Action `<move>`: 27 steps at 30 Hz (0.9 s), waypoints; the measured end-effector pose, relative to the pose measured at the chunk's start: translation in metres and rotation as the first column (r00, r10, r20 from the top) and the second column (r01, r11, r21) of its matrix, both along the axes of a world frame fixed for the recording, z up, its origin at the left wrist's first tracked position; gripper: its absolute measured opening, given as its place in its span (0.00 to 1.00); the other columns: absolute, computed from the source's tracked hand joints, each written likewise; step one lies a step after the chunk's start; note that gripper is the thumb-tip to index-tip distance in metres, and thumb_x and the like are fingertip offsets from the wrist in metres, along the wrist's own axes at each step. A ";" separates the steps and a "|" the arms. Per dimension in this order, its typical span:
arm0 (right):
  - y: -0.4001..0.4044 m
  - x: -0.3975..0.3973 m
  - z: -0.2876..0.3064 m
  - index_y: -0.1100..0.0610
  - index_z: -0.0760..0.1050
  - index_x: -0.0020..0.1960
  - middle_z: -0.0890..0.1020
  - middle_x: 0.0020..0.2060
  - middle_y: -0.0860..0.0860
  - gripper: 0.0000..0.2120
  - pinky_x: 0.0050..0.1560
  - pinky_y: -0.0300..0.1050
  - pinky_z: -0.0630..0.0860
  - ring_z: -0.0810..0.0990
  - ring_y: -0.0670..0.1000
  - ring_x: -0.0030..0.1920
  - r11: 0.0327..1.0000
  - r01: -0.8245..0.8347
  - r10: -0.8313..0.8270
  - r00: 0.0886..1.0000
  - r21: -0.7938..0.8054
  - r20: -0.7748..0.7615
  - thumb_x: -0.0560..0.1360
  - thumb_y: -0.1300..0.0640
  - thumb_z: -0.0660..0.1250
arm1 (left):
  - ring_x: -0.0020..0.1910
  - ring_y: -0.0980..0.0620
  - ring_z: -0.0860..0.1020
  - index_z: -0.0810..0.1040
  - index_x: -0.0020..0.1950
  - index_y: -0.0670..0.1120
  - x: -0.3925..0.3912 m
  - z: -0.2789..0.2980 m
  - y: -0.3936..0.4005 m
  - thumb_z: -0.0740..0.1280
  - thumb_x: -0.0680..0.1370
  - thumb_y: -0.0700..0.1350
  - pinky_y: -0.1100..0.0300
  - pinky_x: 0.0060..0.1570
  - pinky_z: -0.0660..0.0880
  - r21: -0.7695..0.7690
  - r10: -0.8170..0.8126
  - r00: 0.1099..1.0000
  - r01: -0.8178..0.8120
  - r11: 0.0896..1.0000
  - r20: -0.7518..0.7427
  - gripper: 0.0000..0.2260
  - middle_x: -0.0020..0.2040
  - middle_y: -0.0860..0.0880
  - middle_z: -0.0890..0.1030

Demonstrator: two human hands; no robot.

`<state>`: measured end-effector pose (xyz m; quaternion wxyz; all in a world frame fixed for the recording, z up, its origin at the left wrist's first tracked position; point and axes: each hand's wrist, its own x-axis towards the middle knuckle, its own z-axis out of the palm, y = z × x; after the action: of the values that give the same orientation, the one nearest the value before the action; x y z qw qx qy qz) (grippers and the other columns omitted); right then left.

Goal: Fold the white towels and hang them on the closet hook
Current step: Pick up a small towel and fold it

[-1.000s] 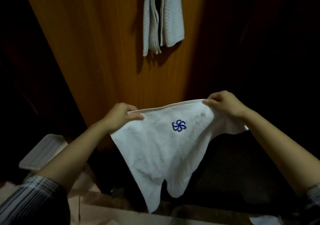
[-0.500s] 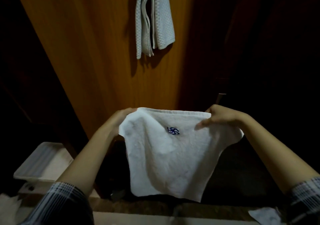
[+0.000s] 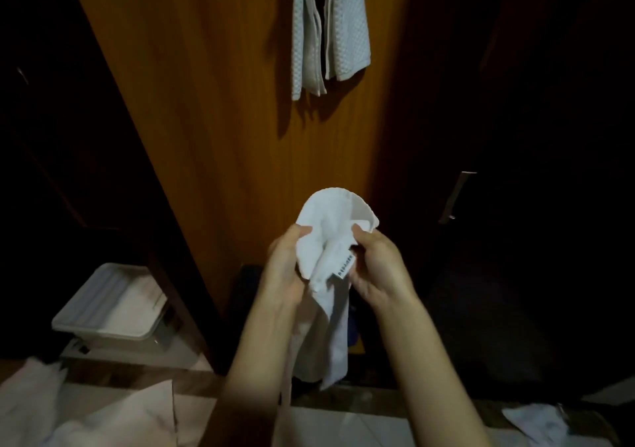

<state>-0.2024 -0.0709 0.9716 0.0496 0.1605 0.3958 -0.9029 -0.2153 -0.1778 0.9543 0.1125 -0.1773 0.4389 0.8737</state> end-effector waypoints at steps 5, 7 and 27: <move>-0.034 0.019 -0.025 0.64 0.70 0.62 0.80 0.54 0.63 0.12 0.54 0.51 0.78 0.81 0.57 0.52 0.978 0.085 -0.082 0.996 -0.191 0.025 0.81 0.63 0.57 | 0.40 0.47 0.84 0.80 0.53 0.38 0.038 -0.018 -0.002 0.69 0.68 0.46 0.57 0.35 0.80 0.309 0.011 0.995 0.019 0.951 -0.097 0.17 0.44 0.40 0.84; -0.041 0.026 -0.034 0.63 0.69 0.65 0.79 0.56 0.62 0.14 0.53 0.49 0.79 0.81 0.57 0.54 0.966 0.141 -0.134 0.990 -0.217 0.046 0.80 0.62 0.57 | 0.49 0.47 0.83 0.80 0.55 0.43 0.046 -0.028 -0.007 0.69 0.68 0.48 0.57 0.40 0.80 0.323 0.020 0.977 0.051 0.945 -0.213 0.18 0.51 0.42 0.84; -0.050 0.059 -0.053 0.54 0.72 0.42 0.77 0.41 0.50 0.11 0.42 0.43 0.75 0.76 0.47 0.41 0.244 0.399 -0.255 0.906 0.884 -0.339 0.69 0.51 0.73 | 0.55 0.47 0.80 0.81 0.50 0.47 0.051 -0.066 -0.057 0.68 0.74 0.41 0.49 0.60 0.74 -0.181 -0.069 0.958 0.018 0.983 -0.279 0.07 0.52 0.46 0.84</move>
<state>-0.1438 -0.1213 0.9183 -0.2663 0.1808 0.8034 -0.5010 -0.1638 -0.2349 0.8886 0.0515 -0.0493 0.5298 0.8451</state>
